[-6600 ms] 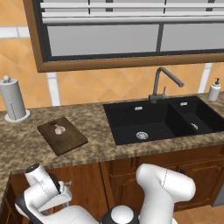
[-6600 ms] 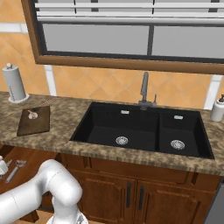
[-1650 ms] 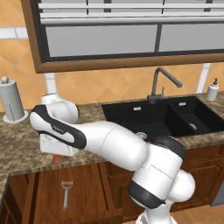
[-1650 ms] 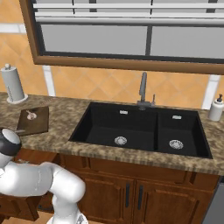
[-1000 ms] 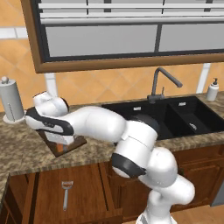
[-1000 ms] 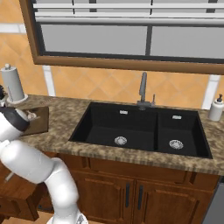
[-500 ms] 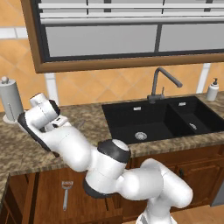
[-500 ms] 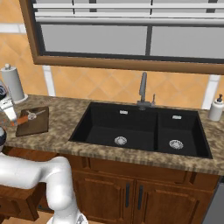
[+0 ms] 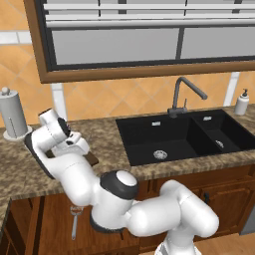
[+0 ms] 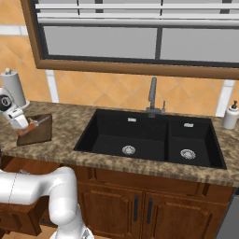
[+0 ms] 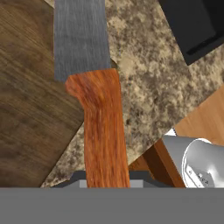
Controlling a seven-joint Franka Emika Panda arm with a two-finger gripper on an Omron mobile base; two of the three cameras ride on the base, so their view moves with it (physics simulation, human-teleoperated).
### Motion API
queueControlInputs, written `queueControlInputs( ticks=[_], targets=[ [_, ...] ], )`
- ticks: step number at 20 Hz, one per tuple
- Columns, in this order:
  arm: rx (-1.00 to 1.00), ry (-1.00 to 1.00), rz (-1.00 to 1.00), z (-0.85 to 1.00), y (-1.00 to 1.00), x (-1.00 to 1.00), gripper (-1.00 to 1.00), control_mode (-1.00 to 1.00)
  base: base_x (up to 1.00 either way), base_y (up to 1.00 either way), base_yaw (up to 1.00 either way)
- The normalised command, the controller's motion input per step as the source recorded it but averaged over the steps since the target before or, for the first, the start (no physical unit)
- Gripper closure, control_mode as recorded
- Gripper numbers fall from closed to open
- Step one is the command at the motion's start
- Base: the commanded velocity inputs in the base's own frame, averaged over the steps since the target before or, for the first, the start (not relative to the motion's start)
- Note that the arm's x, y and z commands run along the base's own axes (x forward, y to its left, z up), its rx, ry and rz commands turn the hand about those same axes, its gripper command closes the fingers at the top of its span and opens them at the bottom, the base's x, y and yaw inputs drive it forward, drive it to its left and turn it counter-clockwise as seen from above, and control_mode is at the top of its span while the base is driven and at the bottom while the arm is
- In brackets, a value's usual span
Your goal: Place the appropriate cutting tool for cutting the garlic skin on the cutting board.
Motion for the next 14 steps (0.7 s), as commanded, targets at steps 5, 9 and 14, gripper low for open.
queueControlInputs(
  ticks=[5,9,14],
  targets=[
    [0.17,-0.04,0.14,-0.42,-0.06,0.12,1.0,-1.0,0.0,0.0,0.0],
    [0.17,-0.05,0.14,-0.26,-0.06,0.39,1.0,-1.0,0.0,0.0,0.0],
    [0.18,0.0,0.13,-0.33,-0.02,0.34,1.0,-1.0,0.0,0.0,0.0]
  ],
)
